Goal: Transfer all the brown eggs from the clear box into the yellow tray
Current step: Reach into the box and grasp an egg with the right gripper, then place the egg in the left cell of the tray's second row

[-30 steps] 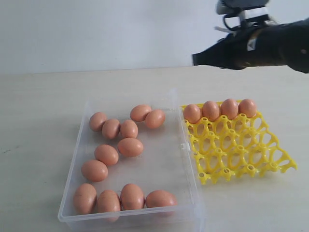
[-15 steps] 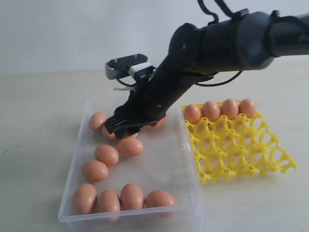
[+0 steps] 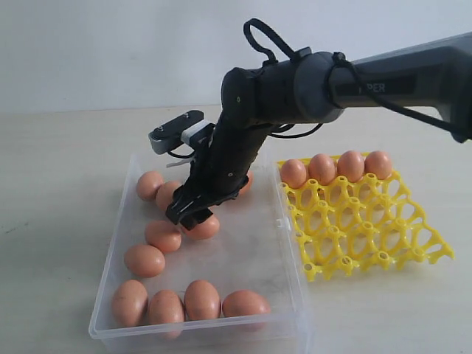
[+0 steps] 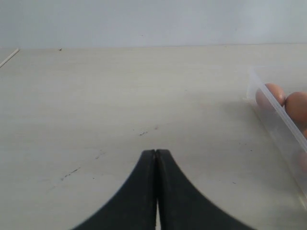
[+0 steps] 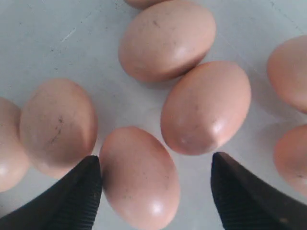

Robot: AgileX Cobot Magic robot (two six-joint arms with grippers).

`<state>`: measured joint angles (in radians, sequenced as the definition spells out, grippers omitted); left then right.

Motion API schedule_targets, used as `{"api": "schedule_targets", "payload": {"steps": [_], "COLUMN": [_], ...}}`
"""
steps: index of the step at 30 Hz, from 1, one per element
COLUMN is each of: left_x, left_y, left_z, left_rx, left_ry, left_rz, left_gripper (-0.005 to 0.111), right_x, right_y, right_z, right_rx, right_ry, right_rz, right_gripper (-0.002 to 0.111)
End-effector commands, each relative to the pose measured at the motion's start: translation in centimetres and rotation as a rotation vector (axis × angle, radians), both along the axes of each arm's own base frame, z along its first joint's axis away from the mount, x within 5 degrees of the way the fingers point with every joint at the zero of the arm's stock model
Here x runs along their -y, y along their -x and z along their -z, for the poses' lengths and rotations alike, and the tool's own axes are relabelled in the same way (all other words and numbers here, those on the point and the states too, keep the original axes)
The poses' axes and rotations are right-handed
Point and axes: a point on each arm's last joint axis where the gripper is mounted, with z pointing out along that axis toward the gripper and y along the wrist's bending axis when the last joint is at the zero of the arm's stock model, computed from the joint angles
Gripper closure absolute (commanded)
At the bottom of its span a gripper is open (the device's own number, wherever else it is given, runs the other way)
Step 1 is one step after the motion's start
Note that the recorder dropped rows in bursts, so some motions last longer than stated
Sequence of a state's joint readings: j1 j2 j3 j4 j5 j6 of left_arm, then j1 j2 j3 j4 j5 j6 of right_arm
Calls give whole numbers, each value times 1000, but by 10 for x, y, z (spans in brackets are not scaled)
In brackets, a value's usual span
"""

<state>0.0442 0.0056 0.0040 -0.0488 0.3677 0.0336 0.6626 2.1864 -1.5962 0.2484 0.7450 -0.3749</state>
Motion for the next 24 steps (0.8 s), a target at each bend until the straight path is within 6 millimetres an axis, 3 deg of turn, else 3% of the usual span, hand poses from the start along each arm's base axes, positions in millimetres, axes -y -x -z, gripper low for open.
{"api": "schedule_targets", "payload": {"steps": [1,8,12,15,16,21,24], "left_x": [0,0,0,0,0,0,0], "left_y": [0,0,0,0,0,0,0], "left_z": [-3,-3,-3,-3,-3,-3,-3], "left_rx": [24,24,24,24,24,24,24], "left_ry": [10,10,10,10,10,10,10], "left_rz": [3,3,3,3,3,3,3], "left_gripper": [107,107,107,107,107,107,107], "right_x": [-4,-4,-4,-5,-3,16,41], "right_y": [-5,-2,-3,-5,-7,-10,-3], "right_z": [4,18,17,4,-2,-28,-43], "right_rx": [1,-63,-57,-11,15,213,388], "right_ry": [5,31,28,-4,-18,-136,-252], "right_rz": [4,3,2,8,17,119,241], "right_gripper": [45,50,75,105,108,108,108]}}
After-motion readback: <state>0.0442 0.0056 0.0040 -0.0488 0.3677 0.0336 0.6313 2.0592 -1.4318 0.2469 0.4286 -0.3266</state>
